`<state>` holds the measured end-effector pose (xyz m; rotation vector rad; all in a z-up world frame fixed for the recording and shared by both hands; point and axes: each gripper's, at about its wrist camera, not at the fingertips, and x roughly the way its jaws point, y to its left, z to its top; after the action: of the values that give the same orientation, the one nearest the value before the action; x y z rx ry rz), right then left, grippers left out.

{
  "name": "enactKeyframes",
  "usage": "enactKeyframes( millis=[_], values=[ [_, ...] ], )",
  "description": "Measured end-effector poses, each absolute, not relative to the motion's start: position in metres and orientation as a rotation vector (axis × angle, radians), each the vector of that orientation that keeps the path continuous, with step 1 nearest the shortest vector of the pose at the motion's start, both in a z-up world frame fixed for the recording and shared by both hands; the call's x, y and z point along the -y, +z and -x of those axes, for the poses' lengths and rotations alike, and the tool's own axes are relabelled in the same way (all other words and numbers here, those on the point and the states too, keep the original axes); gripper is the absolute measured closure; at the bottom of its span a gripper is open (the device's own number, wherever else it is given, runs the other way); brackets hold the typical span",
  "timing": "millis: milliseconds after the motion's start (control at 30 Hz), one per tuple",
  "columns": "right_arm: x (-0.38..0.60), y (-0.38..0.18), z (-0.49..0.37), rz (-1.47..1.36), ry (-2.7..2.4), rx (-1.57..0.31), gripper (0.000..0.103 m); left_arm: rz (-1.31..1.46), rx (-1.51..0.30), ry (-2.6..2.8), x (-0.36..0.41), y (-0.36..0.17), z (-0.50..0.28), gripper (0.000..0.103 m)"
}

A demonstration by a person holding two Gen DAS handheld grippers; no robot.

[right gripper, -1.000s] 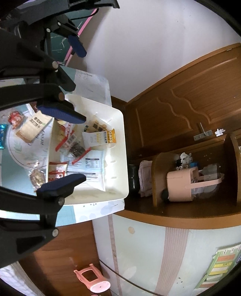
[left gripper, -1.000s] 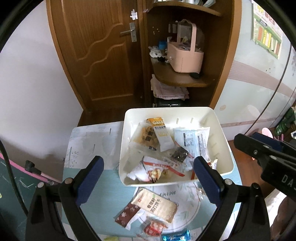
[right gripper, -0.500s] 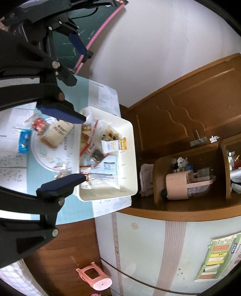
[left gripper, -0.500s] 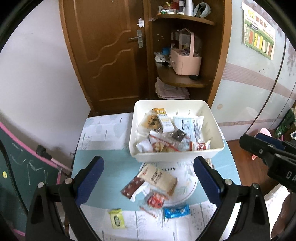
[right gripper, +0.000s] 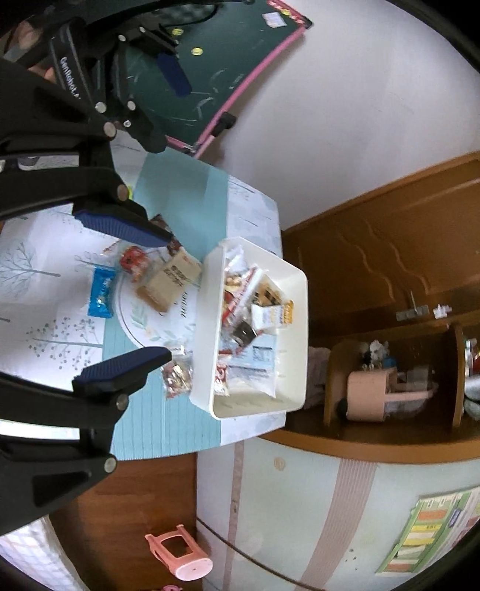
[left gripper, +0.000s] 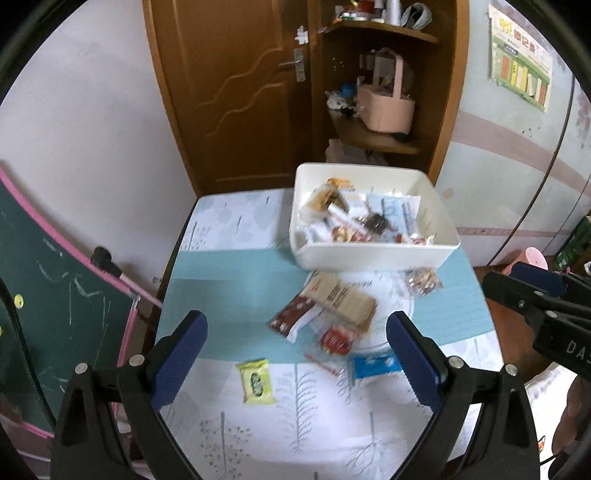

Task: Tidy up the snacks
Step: 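Move both tools back over the remaining snacks on the table, then grasp the green pack with the left gripper while the right grasps the orange-red bag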

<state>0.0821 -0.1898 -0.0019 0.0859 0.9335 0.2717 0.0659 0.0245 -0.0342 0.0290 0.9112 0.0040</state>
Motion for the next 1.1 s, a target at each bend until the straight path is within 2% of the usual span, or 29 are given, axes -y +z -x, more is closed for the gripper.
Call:
enactKeyframes(
  millis=[233,633,900,1100],
  values=[
    [0.16,-0.032,-0.077,-0.017,0.327,-0.964,0.046,0.046,-0.98,0.054,-0.063,-0.073,-0.058,0.006],
    [0.122,-0.121,-0.098,-0.025,0.416,-1.158,0.046,0.121,-1.161,0.115,-0.098,-0.178,-0.064,0.006],
    [0.104,-0.179,-0.126,-0.113,0.443,-1.291,0.046,0.174,-1.239,0.145,-0.115,-0.234,-0.082,0.006],
    [0.096,-0.204,-0.145,-0.168,0.424,-1.342,0.046,0.204,-1.278,0.142,-0.116,-0.256,-0.093,0.007]
  ],
)
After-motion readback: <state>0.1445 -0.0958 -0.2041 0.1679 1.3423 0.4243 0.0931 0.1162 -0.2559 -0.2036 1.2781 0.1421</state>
